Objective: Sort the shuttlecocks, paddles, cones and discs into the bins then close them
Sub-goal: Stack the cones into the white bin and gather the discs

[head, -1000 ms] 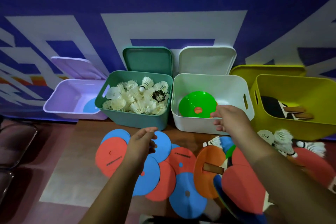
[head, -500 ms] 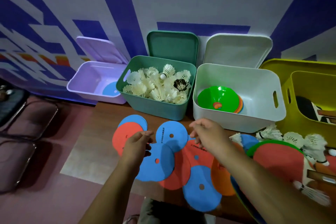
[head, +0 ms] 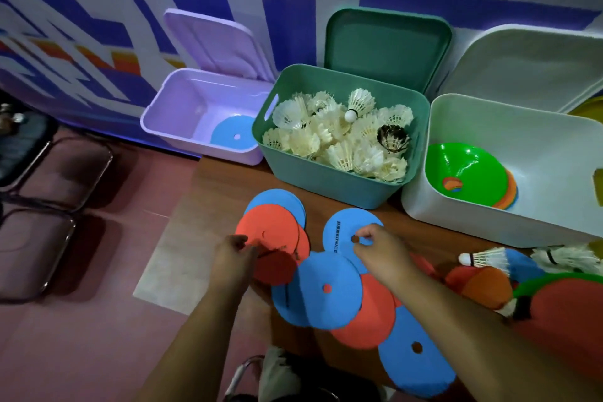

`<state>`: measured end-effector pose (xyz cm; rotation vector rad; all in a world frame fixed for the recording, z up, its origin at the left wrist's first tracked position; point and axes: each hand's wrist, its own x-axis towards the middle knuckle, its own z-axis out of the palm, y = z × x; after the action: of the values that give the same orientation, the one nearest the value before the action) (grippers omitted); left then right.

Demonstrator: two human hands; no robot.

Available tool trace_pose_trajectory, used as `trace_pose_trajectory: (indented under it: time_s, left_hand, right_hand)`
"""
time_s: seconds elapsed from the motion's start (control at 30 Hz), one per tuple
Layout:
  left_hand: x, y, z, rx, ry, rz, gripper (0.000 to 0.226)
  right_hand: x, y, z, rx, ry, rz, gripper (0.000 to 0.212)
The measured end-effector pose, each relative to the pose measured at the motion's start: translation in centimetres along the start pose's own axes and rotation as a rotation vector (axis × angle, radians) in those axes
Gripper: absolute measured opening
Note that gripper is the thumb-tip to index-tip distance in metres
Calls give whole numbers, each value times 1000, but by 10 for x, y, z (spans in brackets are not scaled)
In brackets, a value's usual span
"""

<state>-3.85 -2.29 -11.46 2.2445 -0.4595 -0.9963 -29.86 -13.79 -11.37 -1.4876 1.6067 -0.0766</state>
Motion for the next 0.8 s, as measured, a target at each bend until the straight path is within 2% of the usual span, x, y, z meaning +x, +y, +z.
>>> trace_pose_trajectory:
  time_s: [0.07, 0.13, 0.27, 0.37, 0.43, 0.67, 0.8]
  left_hand:
    - [14, -3, -7, 91, 5, 15, 23]
    - [30, -11, -12, 207, 20, 25, 35]
    - [42, -6, -11, 299, 30, 96, 34]
    - [45, -3, -6, 288, 11, 126, 59]
    - [46, -5, -2, 283, 20, 120, 65]
    - [57, -7, -5, 345, -7, 52, 62]
    - [54, -9, -4, 340, 20, 113, 50]
  right_hand:
    - [10, -5, 4, -108, 68, 43, 43]
    - [19, -8, 8, -147, 93, 95, 57]
    - [36, -4, 18, -220, 108, 163, 74]
    - [41, -2, 26, -267, 137, 167, 70]
    - [44, 0, 32, -284, 152, 148, 66]
    - [50, 5, 27, -320, 232, 131, 62]
    - [54, 12, 12, -351, 235, 80, 33]
